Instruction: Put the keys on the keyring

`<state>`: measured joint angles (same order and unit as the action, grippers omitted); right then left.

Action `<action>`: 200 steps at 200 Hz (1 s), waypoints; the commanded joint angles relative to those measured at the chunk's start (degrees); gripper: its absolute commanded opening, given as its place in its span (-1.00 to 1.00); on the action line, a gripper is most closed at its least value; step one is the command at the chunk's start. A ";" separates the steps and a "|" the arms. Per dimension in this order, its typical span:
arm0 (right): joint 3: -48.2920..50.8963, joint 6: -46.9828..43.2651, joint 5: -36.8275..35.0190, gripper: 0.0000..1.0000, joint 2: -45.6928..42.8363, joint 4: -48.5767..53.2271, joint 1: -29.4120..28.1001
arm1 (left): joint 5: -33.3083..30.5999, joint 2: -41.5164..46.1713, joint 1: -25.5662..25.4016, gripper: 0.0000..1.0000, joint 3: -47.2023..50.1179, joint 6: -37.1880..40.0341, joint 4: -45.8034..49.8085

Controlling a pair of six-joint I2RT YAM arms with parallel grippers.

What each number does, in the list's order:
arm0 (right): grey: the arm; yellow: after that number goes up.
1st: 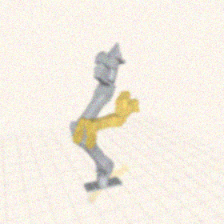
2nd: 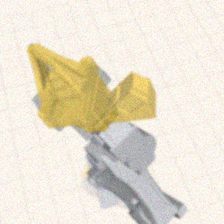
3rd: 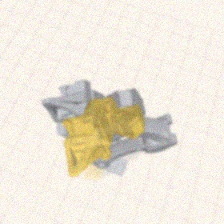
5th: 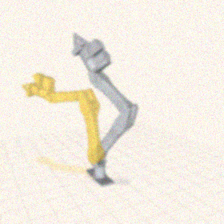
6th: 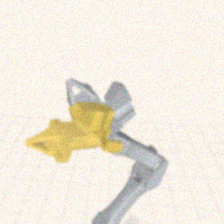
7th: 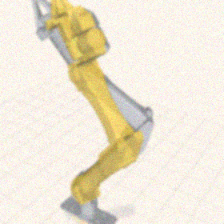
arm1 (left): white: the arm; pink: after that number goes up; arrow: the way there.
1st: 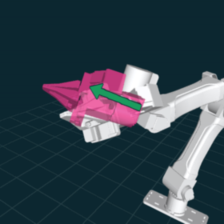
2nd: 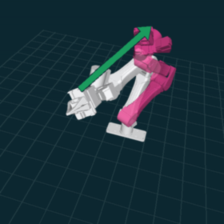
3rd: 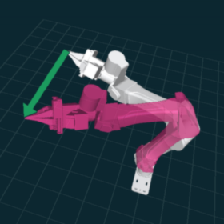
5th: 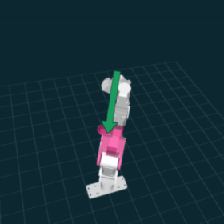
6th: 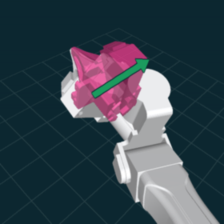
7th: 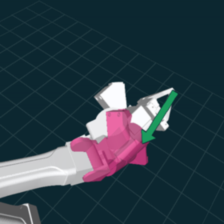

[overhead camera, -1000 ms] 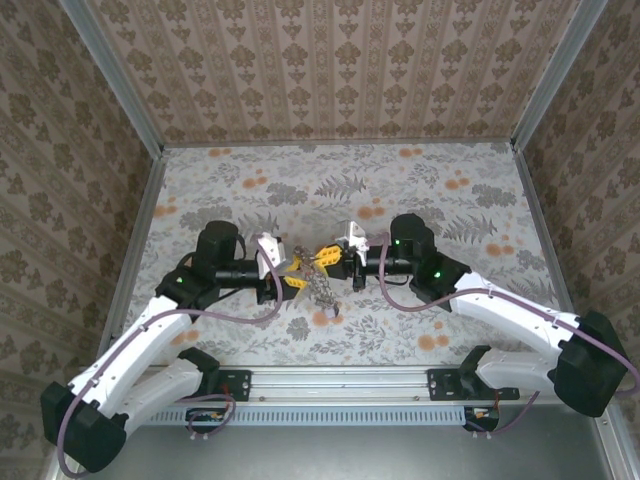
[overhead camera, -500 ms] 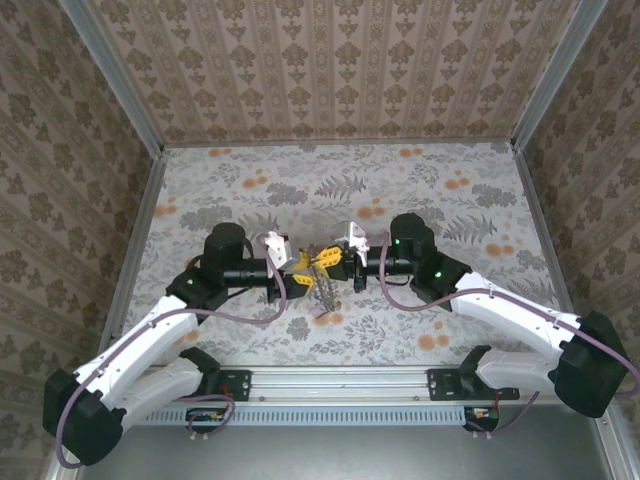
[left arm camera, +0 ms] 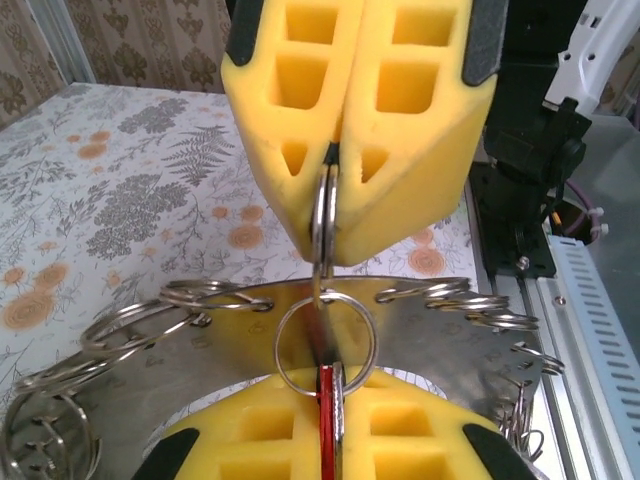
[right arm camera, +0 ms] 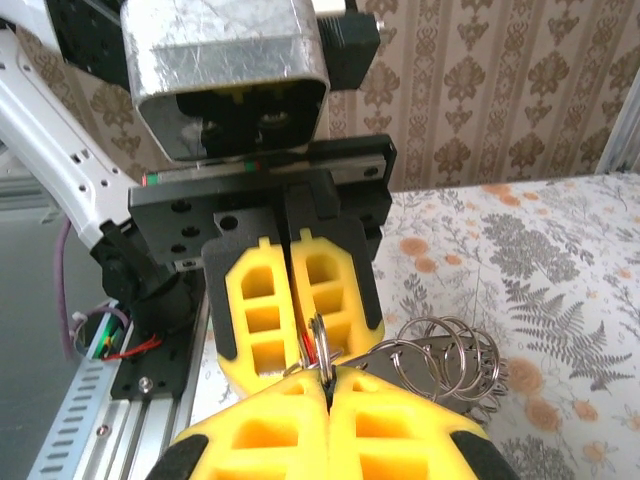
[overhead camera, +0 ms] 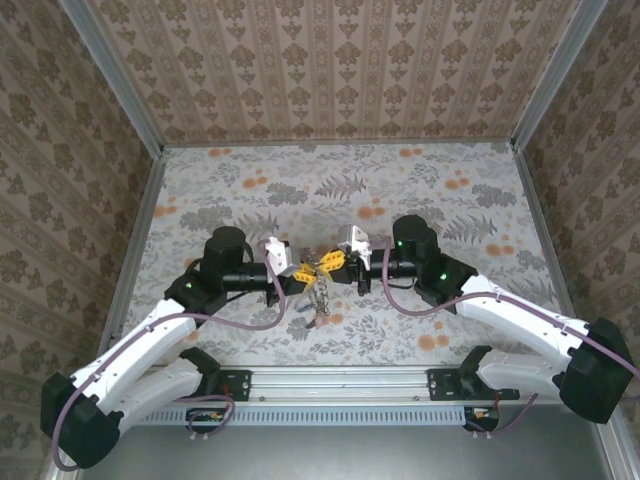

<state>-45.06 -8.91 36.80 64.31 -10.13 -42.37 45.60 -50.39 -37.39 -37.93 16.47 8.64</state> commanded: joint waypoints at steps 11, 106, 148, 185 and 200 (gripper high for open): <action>-2.63 -4.37 -1.54 -1.00 -2.50 4.79 0.05 | 0.01 0.90 1.02 -0.99 -3.97 6.22 9.99; -9.08 -11.98 -7.48 -1.00 1.42 19.54 -4.45 | 0.71 -6.57 0.50 -1.00 -16.02 16.01 25.03; -9.07 -10.04 -13.84 -1.00 2.48 20.02 -5.38 | 1.48 -7.38 0.27 -1.00 -18.16 17.15 28.08; -8.99 -6.45 -15.94 -1.00 4.53 20.24 -5.29 | 1.33 -7.34 -0.05 -1.00 -18.51 17.95 29.34; -7.98 -4.59 -14.68 -1.00 4.42 17.14 -5.27 | 1.28 -7.85 -0.31 -1.00 -18.65 19.14 30.54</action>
<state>-52.69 -17.26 24.60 67.83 9.08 -47.83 44.36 -58.17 -37.06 -54.13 32.73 36.80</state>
